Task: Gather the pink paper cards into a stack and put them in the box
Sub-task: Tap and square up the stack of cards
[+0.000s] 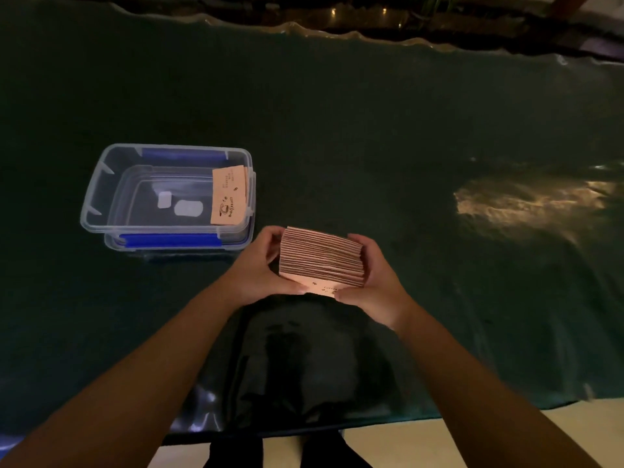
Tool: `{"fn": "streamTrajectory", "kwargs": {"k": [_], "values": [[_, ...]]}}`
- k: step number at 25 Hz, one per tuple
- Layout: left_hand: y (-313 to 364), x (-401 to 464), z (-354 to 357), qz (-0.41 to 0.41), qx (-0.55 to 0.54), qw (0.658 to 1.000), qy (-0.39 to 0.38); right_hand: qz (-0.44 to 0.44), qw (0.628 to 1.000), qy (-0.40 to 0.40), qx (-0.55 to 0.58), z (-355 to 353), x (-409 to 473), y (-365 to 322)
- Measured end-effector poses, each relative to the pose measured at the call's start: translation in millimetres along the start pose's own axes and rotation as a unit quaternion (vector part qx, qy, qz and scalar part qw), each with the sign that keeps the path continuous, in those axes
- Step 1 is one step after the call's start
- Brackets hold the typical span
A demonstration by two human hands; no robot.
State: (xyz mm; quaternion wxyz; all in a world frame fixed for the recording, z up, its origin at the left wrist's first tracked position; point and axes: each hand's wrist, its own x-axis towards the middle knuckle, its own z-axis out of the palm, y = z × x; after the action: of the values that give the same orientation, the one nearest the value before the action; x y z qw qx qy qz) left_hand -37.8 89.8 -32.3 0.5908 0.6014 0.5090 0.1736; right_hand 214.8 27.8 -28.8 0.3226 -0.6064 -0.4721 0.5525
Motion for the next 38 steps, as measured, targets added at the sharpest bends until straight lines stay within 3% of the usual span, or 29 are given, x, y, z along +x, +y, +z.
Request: {"fn": "streamTrajectory", "kwargs": {"k": [3,7,11,14,20,25,27,29,31,34,38], "values": [[-6,5,13,0.012,0.067,0.998,0.015,0.002,1.0,0.0,-0.031,5,4,6],[-17,9,27,0.03,0.068,0.996,0.04,0.007,0.999,0.003,-0.046,14,7,23],[-21,13,32,0.038,0.084,0.995,0.043,-0.003,1.0,0.0,0.013,20,5,33],[-20,16,36,0.035,0.087,0.993,0.068,-0.034,0.995,0.073,0.059,33,4,37],[-29,17,31,0.043,0.067,0.996,0.046,-0.043,0.969,0.196,0.147,45,14,33],[-22,15,37,0.038,0.061,0.996,0.056,-0.031,0.953,0.283,0.102,53,29,30],[-17,9,40,0.034,0.029,0.997,0.058,-0.033,0.951,0.283,0.119,54,29,32],[-15,3,50,0.039,-0.076,0.993,0.084,-0.028,0.948,0.287,0.137,56,30,33],[-11,2,65,0.018,-0.192,0.966,0.172,-0.014,0.943,0.298,0.149,59,30,31],[-3,14,78,-0.038,-0.185,0.935,0.299,0.004,0.937,0.314,0.151,58,31,26],[-7,15,76,-0.04,-0.195,0.943,0.266,0.01,0.935,0.314,0.166,59,30,22]]}}
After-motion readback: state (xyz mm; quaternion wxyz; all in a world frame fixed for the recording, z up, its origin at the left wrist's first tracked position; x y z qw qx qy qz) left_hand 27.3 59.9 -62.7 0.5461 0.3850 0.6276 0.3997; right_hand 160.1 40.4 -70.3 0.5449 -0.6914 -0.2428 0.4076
